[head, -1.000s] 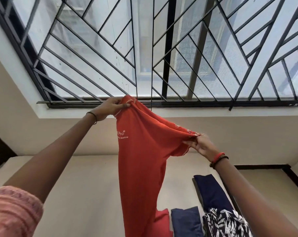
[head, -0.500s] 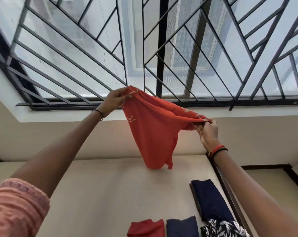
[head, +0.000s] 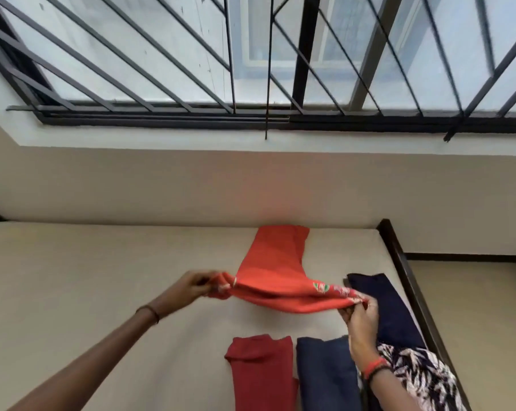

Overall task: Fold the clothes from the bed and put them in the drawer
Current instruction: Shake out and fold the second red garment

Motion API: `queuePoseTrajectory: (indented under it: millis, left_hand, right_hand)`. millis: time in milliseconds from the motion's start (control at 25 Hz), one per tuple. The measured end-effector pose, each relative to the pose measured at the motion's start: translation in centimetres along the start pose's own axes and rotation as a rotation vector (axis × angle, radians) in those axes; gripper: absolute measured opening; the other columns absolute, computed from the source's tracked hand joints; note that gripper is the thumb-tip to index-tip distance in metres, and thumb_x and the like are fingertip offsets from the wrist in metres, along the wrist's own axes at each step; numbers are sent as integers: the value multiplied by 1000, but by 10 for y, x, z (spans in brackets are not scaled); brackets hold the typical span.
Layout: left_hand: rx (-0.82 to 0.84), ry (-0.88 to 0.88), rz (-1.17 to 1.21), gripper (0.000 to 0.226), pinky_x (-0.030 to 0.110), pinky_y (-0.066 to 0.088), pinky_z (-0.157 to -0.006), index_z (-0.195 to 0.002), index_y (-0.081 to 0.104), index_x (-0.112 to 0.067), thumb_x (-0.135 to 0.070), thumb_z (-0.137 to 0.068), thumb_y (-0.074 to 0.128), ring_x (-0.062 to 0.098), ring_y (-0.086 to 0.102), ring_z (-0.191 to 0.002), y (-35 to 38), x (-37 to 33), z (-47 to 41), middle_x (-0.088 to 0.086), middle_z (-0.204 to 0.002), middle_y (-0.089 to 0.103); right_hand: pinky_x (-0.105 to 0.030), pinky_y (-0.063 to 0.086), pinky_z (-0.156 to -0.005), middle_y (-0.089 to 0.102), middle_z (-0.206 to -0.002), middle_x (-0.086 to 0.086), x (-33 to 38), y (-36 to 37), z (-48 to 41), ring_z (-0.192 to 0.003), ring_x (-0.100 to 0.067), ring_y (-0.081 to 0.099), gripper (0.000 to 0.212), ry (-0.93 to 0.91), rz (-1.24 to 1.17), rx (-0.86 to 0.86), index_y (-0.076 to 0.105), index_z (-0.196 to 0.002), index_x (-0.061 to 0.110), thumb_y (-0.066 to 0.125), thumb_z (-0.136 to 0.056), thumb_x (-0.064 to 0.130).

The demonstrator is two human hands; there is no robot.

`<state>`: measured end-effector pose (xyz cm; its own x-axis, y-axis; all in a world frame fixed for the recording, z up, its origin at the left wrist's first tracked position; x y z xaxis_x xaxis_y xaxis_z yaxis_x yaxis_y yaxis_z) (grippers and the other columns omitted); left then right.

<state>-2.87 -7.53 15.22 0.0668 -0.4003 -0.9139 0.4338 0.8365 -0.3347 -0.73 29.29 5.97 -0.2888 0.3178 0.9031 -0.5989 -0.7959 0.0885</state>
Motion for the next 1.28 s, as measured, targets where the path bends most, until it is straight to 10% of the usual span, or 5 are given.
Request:
queuePoseTrajectory:
  millis: [320,480,680,1040,1280]
  left_hand:
    - [93,-132,149,14,20,48,-90,-96,73,-11,-10,-90,60,7,64,-101,75,133,76,-1,-106,72]
    - [-39,-199,238,14,21,48,-91,-93,69,4,-5,-88,60,13,65,-103,80,154,90,6,-106,71]
    - [-167,-274,309,11,19,31,-57,-94,71,-20,-18,-92,60,12,39,-63,80,169,94,-1,-67,53]
    - [-376,-433,472,45,10,50,-76,-111,67,-25,-46,-72,74,4,67,-99,58,184,63,-11,-101,73]
    - [-349,-468,474,23,11,51,-71,-113,67,-20,-20,-90,61,8,69,-95,40,172,19,-6,-101,74]
  right_hand:
    - [-10,52,-53,58,-97,-17,-99,-59,39,-62,5,65,37,-19,377,-43,55,-99,19,32,-96,-10]
    - [4,38,-63,61,-99,-14,-82,-43,34,-84,-20,64,27,-189,631,-29,58,-114,-1,42,-93,-8]
    - [-26,44,-75,69,-97,-13,-63,28,-16,-88,-28,63,23,-300,883,128,65,-107,10,48,-93,4]
    - [-39,44,-86,60,-114,-32,-94,176,-71,-106,-44,57,51,-291,1196,441,37,-142,2,45,-91,4]
    - [-28,6,-117,9,-156,-3,-196,194,63,-146,-20,5,111,-297,1337,1233,4,-151,6,72,-69,38]
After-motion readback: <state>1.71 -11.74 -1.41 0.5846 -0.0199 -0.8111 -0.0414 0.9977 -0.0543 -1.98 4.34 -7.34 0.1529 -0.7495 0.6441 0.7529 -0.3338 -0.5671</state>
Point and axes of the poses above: each hand's wrist, its own z-axis away from the middle knuckle, its own y-axis out of the palm, x = y × z, the point moved 7 cm from there along -z, towards the middle knuckle
